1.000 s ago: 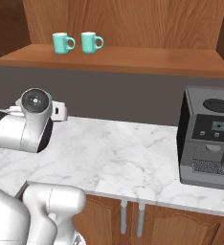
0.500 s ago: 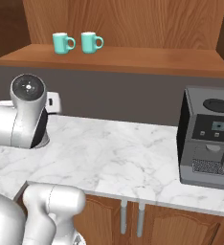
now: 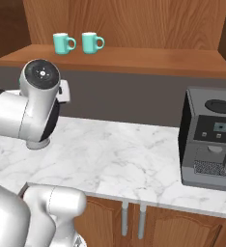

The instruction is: Pick the mug on the counter and place it in the cabinet with the handle facing the right, like the mugs already inside.

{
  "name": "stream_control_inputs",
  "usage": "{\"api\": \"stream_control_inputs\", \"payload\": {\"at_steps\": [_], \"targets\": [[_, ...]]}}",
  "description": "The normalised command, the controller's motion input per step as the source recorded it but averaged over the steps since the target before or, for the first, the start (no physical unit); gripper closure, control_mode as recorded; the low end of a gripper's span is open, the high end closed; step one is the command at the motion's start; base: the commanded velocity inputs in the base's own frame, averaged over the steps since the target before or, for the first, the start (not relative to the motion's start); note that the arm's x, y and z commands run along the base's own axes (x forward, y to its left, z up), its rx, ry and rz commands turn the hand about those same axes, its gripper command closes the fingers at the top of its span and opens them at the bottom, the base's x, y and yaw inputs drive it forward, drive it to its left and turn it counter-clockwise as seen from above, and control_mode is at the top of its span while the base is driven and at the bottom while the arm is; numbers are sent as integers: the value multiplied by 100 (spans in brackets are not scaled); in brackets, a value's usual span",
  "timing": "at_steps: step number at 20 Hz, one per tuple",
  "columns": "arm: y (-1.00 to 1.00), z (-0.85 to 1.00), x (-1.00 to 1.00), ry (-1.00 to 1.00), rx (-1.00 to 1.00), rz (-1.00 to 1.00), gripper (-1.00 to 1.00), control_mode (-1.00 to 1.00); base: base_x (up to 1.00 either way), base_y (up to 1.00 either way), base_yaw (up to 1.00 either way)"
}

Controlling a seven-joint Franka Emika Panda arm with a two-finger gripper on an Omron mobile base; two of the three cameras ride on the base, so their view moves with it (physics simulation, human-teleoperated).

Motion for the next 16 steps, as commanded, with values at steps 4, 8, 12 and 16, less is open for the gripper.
{"api": "stream_control_inputs", "payload": {"at_steps": [4,8,12,16], "targets": [[-19,25,4,-1,3,5,100,-100,0,0,0],[-23,3,23,0,4,1,100,-100,0,0,0],[-22,11,24,0,8,0,100,-100,0,0,0],[-16,41,16,0,8,0,100,-100,0,0,0]]}}
